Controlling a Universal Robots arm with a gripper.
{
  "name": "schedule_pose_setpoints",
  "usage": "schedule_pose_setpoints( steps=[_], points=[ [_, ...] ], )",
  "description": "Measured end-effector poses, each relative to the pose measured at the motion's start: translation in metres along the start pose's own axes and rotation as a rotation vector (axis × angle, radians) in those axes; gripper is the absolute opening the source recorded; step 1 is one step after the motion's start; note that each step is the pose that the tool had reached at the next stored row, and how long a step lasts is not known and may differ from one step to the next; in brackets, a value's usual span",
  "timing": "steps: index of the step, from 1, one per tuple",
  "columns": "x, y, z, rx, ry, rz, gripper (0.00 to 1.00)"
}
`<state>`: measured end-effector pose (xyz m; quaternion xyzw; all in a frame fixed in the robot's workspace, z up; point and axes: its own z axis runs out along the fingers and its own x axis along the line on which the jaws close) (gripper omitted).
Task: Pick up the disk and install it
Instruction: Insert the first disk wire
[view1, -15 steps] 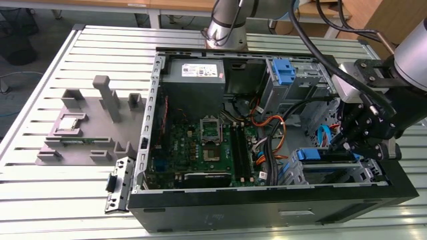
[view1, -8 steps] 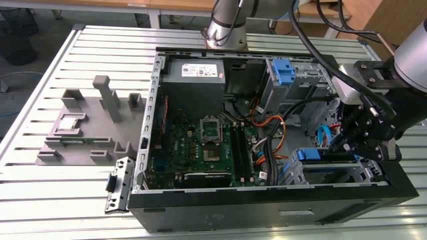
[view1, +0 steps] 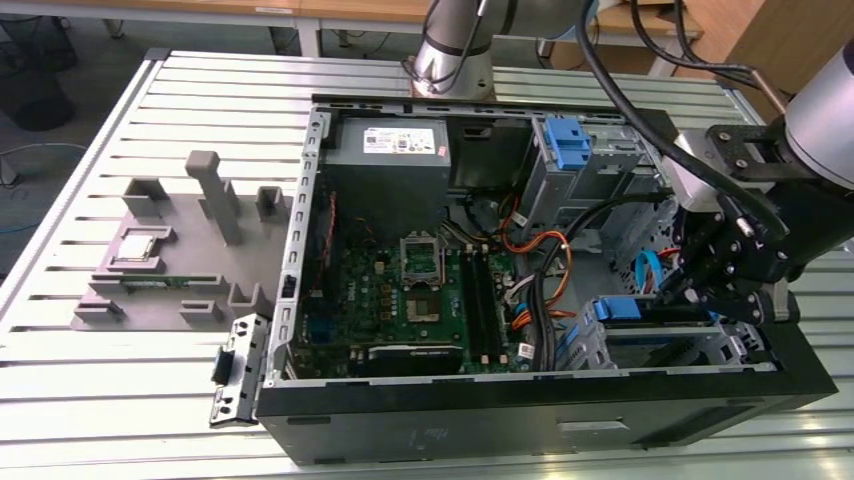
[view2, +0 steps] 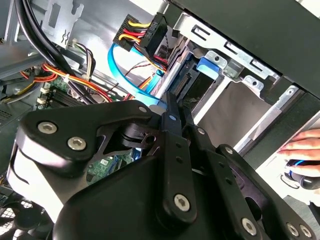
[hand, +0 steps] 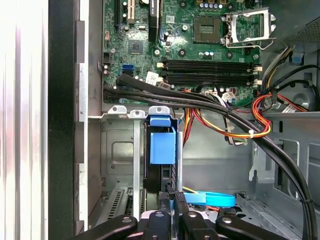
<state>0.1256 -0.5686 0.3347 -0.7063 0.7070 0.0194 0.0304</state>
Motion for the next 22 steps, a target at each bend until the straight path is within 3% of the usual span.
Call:
schedule_pose_setpoints(
  steps=[14, 19, 22],
  points=[
    [0.0003, 0.0000, 0.0043, 0.0002, -0.0009, 0.000, 0.17],
    [0.0003, 0.0000, 0.0036, 0.0001, 0.0006, 0.000, 0.24],
    [-0.0001, 0.0000, -0.0016, 0.0000, 0.0005, 0.000, 0.24]
  ],
)
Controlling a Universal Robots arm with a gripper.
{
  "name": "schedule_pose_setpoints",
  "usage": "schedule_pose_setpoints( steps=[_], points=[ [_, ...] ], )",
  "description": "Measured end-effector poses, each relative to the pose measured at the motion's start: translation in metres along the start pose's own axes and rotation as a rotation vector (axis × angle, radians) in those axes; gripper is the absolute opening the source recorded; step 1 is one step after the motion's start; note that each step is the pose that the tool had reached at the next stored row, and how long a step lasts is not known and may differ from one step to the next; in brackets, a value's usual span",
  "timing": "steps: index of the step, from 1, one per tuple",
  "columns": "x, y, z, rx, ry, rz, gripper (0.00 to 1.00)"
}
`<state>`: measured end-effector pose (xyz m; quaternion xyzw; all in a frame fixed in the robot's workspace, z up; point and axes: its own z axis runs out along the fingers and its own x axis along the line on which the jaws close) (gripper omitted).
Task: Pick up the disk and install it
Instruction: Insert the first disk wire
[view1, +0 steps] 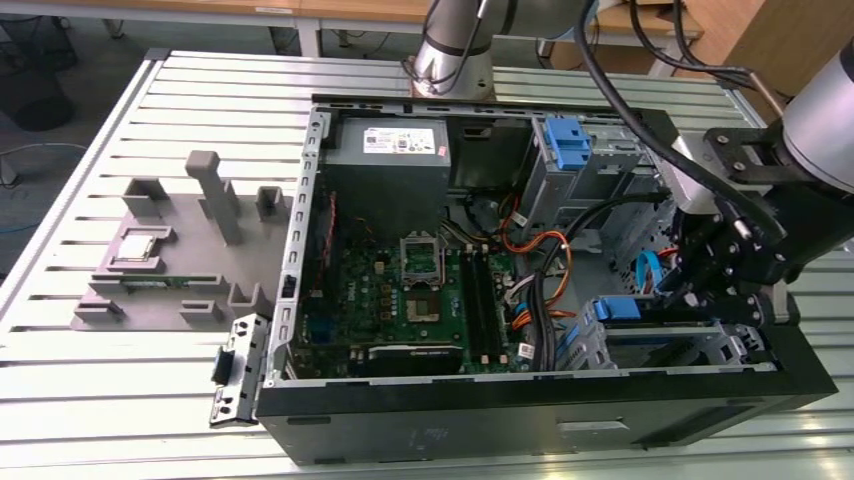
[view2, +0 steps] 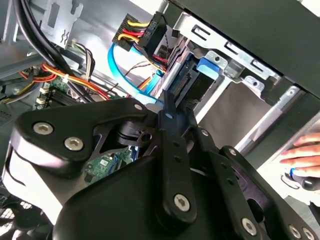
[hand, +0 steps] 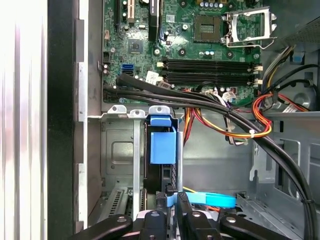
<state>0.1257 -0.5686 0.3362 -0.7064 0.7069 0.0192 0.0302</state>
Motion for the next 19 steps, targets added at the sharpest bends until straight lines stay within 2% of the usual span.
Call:
schedule_pose_setpoints(
  steps=[3, 6, 11, 12, 14, 19],
  points=[
    [-0.0007, -0.0002, -0.0106, 0.0000, 0.0000, 0.000, 0.24],
    [-0.0012, -0.0003, -0.0164, 0.0000, 0.0000, 0.000, 0.24],
    [-0.0012, -0.0003, -0.0167, 0.0000, -0.0001, 0.000, 0.24],
    [-0.0012, -0.0003, -0.0167, -0.0018, -0.0001, 0.000, 0.24],
    [-0.0012, -0.0003, -0.0166, -0.0144, -0.0001, 0.001, 0.24],
    [-0.0012, -0.0003, -0.0164, -0.0168, -0.0003, 0.001, 0.24]
  ],
)
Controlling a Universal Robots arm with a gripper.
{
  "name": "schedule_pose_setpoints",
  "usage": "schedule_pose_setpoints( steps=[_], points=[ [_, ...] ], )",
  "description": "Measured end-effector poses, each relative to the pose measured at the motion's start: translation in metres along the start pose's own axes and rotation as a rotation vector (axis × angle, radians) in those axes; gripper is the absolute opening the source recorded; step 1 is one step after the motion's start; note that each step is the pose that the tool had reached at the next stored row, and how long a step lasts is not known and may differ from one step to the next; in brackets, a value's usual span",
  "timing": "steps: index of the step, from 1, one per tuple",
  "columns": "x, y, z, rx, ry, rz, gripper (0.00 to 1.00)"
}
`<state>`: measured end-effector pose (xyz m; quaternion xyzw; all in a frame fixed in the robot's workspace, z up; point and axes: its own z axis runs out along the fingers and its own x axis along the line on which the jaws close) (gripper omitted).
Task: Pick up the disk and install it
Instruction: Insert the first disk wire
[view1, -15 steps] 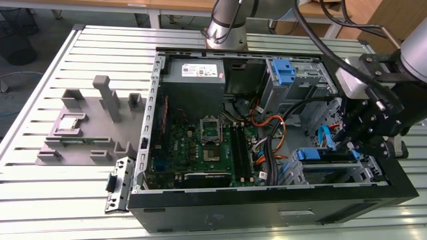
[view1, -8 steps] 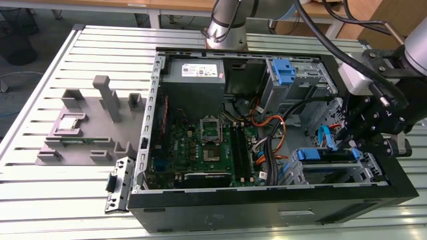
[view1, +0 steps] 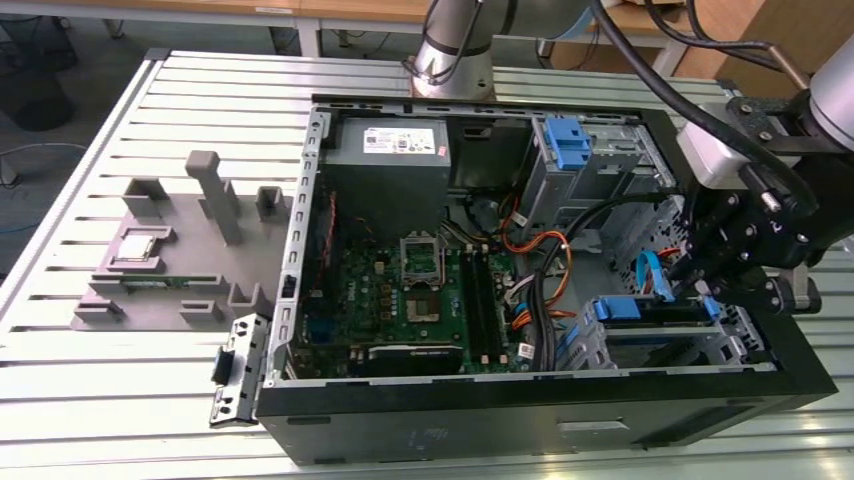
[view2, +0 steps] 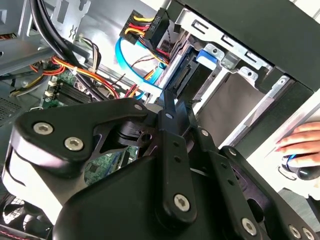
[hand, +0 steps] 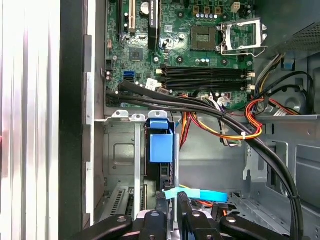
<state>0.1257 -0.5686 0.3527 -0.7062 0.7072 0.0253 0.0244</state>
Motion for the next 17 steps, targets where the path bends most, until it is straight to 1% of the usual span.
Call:
schedule_pose_setpoints(
  steps=[3, 8, 17],
  points=[
    [-0.0001, -0.0024, 0.0002, -0.0001, 0.0000, 0.000, 0.24],
    [-0.0009, -0.0107, 0.0006, 0.0000, 0.0000, 0.000, 0.24],
    [-0.0010, -0.0111, -0.0002, 0.0000, -0.0001, 0.000, 0.24]
  ],
)
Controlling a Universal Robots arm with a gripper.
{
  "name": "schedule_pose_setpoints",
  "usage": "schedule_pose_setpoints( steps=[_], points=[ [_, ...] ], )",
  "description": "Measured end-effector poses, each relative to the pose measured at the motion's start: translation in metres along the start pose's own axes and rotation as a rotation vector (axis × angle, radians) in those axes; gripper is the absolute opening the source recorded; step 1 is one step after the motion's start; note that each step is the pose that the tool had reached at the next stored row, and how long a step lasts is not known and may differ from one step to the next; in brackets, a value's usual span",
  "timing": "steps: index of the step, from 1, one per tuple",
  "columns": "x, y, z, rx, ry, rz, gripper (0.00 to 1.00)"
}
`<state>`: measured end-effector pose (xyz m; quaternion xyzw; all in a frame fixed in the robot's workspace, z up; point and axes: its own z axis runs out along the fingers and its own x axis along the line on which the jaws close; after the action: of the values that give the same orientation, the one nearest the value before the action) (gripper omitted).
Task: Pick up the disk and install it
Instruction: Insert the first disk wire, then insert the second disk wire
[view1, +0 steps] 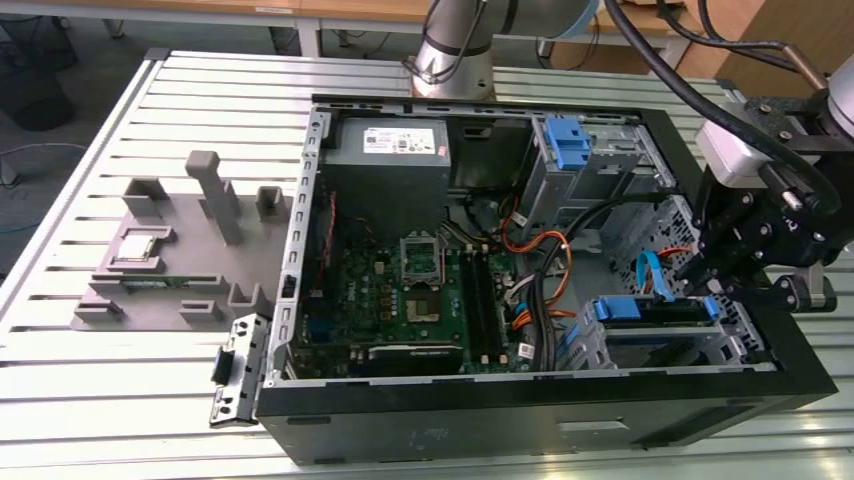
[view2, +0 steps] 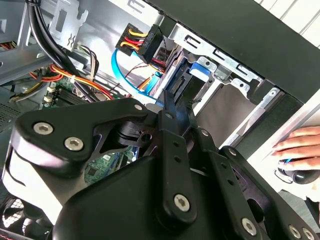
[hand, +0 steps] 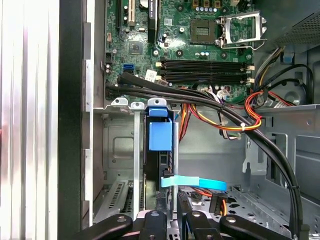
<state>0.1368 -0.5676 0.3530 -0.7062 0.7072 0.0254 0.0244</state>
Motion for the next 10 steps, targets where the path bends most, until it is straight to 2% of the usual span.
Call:
schedule_pose_setpoints(
  steps=[5, 7, 10],
  points=[
    [0.0000, 0.0000, -0.0002, 0.0000, 0.0001, 0.000, 0.24],
    [-0.0003, 0.0000, -0.0044, 0.0000, 0.0001, 0.000, 0.24],
    [-0.0003, 0.0000, -0.0047, 0.0000, 0.0002, 0.000, 0.24]
  ],
)
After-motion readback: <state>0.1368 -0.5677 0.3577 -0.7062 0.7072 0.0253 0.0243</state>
